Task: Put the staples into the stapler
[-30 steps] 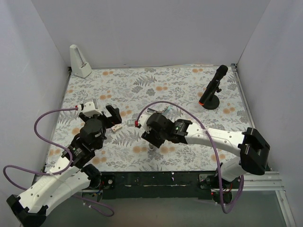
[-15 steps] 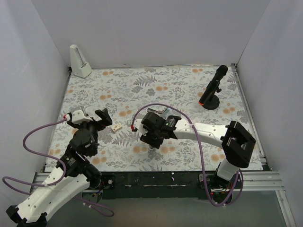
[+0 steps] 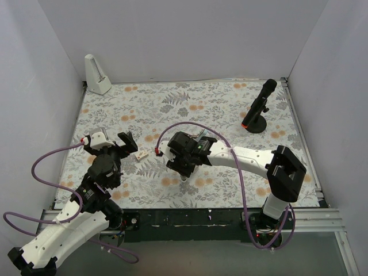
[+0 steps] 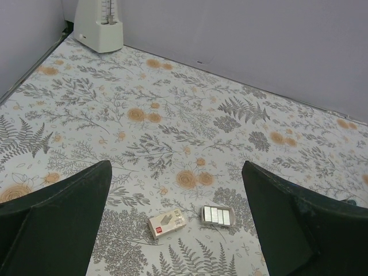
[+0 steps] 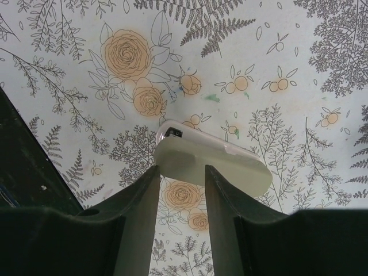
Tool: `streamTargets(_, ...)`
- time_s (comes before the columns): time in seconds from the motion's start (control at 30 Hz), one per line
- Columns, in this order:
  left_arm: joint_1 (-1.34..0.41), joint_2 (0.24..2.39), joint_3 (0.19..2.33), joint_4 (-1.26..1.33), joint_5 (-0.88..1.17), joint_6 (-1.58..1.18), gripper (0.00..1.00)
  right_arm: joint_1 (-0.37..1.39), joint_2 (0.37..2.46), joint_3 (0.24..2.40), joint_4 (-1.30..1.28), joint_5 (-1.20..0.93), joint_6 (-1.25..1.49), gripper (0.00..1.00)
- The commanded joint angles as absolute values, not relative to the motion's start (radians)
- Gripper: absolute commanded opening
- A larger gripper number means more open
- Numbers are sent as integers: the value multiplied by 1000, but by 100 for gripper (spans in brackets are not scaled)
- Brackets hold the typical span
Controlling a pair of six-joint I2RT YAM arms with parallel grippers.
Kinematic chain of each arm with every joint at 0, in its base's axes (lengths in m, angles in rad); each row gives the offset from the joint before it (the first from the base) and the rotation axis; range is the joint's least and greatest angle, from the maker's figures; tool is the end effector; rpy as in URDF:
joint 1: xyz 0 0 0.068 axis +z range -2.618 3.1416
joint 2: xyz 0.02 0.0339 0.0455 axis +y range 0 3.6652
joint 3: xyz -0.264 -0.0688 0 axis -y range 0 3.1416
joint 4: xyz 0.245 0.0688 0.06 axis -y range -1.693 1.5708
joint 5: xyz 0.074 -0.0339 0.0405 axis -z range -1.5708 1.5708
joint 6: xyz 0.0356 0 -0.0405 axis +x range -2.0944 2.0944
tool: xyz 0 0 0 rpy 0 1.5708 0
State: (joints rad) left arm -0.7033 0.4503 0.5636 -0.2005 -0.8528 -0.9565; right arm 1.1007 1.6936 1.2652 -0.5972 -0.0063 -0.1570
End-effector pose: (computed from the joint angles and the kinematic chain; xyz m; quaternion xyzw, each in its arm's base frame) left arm 0.1058 -0.0546 0.3072 -0.3619 0.6306 -0.2481 0.6402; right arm 0.1615 0.3183 0.2346 -0.5672 0.7783 0.1251 0.2384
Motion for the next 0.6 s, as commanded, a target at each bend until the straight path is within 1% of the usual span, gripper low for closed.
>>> streamTargets(0.0,-696,453,561,-201,-859,-948,98,1101,1706,1310,-621,21,-138,44)
streamTargets(0.23,-692,460,565,-202,-848,-950,98,1100,1749,1281,-615,37,-132,43)
streamTargets(0.37,-690,462,565,-206,-847,-950,98,1104,1770,1255,-600,37,-132,41)
streamTargets(0.57,-689,462,566,-207,-844,-951,98,1127,1804,1217,-617,97,-141,40)
